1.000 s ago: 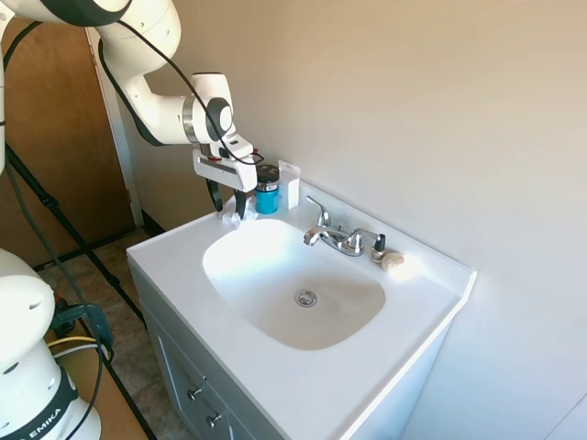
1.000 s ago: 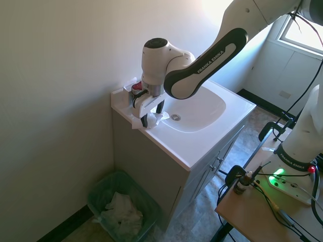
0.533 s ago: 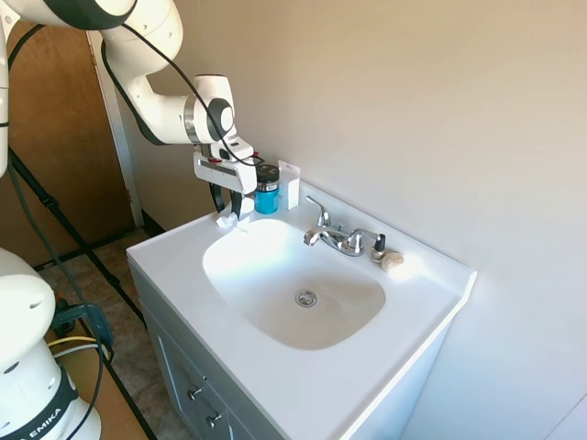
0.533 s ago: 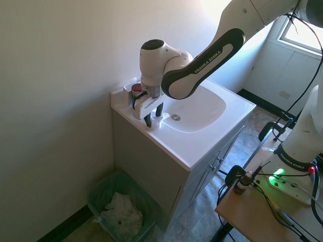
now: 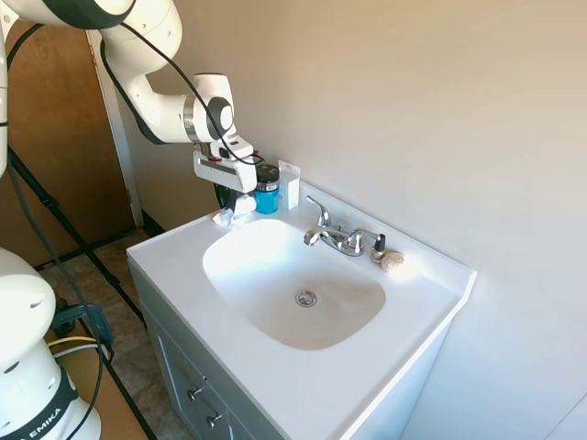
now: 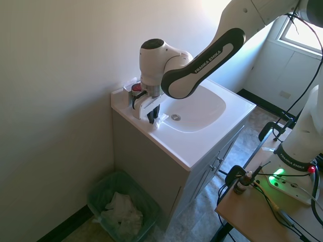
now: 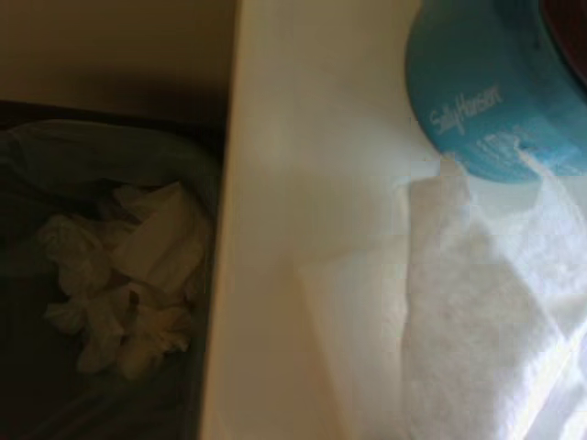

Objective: Throw the tissue in the trash bin

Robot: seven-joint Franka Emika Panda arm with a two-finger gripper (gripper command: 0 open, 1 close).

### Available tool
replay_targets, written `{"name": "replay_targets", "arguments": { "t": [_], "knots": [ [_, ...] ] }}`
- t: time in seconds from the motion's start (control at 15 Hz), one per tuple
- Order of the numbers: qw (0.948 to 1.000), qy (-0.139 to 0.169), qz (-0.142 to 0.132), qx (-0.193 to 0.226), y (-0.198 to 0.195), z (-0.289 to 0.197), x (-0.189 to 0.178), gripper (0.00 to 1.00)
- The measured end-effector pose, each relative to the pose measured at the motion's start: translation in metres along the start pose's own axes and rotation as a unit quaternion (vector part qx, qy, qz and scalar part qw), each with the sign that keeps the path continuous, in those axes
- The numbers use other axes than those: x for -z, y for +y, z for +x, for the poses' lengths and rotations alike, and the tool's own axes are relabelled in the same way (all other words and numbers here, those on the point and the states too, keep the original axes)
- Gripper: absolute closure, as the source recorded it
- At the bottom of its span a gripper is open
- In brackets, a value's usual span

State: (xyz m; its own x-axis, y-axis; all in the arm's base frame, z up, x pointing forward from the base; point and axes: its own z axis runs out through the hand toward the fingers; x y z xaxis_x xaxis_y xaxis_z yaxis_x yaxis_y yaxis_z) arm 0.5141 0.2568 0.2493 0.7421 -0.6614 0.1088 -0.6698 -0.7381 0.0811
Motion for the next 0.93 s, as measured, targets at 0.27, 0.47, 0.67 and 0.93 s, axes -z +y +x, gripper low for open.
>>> {"name": "replay_targets", "arguments": {
  "t": [0.27,0.47,0.67,0.93],
  "knots": [
    [0.9994,0.019,0.027,0.003,0.008,-0.013,0.048,1.00],
    [0.9984,0.036,0.040,0.016,-0.002,-0.060,0.081,1.00],
    [0.9969,0.047,0.046,0.042,-0.029,-0.109,0.084,1.00],
    [0.9971,0.019,0.026,0.069,-0.079,-0.141,0.031,1.00]
  ]
}}
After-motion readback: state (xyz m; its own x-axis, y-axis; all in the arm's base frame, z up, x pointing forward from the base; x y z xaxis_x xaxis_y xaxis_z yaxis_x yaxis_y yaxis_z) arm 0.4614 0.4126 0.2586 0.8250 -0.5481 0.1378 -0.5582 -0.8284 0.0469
